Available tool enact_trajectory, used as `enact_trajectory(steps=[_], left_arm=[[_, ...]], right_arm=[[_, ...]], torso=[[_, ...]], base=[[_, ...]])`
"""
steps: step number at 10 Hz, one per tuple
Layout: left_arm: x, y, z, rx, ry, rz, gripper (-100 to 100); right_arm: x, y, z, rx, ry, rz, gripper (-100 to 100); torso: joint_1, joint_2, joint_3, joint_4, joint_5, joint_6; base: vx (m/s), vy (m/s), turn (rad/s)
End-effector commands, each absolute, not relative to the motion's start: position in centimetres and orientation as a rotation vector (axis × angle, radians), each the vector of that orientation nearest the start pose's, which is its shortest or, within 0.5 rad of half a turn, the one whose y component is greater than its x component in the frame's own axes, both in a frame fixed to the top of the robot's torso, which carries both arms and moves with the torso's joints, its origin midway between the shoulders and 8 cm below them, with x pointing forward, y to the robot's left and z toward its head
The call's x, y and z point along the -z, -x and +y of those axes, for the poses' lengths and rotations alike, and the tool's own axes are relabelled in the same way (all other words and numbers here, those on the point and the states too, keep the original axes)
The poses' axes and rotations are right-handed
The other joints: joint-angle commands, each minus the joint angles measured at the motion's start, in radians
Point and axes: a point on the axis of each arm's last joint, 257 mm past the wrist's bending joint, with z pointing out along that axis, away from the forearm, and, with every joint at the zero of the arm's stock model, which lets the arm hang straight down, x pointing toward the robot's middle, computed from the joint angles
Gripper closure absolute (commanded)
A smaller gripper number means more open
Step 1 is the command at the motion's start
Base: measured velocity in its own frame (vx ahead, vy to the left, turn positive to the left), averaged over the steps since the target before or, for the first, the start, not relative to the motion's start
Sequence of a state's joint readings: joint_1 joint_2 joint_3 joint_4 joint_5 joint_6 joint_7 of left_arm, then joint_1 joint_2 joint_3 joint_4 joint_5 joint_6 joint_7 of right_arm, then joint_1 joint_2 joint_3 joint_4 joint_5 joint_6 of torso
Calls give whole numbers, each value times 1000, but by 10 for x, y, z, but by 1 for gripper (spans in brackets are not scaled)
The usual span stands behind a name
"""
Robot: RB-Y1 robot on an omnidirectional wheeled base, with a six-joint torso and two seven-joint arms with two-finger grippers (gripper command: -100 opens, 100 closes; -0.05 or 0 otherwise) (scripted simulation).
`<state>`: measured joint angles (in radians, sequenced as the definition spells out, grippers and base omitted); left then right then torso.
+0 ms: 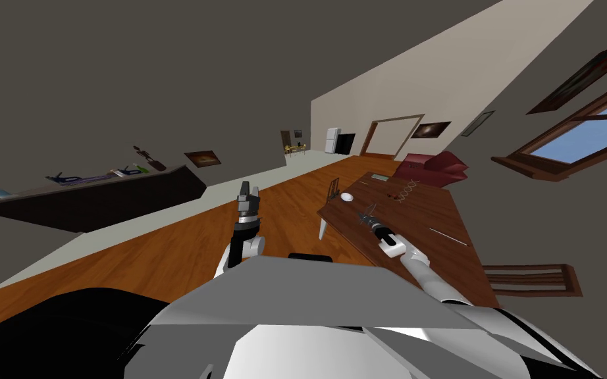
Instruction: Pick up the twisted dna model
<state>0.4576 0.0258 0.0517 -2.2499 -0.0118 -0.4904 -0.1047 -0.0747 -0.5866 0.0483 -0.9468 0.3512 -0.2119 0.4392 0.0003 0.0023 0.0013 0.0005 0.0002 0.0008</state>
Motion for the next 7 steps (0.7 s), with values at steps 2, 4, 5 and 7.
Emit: enact_trajectory(steps=[2,4,5,7], left_arm=[[-24,-352,290,1160,587,660,0],[-24,-352,290,1160,587,660,0],[-24,-352,290,1160,587,660,0],[-24,-352,290,1160,587,660,0]], right_arm=[[369,-512,-481,-52,-282,1893,-100],[378,-506,-487,-40,-295,1911,-100],[367,-523,-477,-62,-270,1890,-100],[365,-529,-479,-57,-274,1887,-100]], torso=[[0,0,0,0,0,0],[0,0,0,0,0,0],[0,-1,-1,0,0,0],[0,0,0,0,0,0]], base=[[-46,3,-12],[-10,0,2],[-30,-3,-16],[-35,4,-2]])
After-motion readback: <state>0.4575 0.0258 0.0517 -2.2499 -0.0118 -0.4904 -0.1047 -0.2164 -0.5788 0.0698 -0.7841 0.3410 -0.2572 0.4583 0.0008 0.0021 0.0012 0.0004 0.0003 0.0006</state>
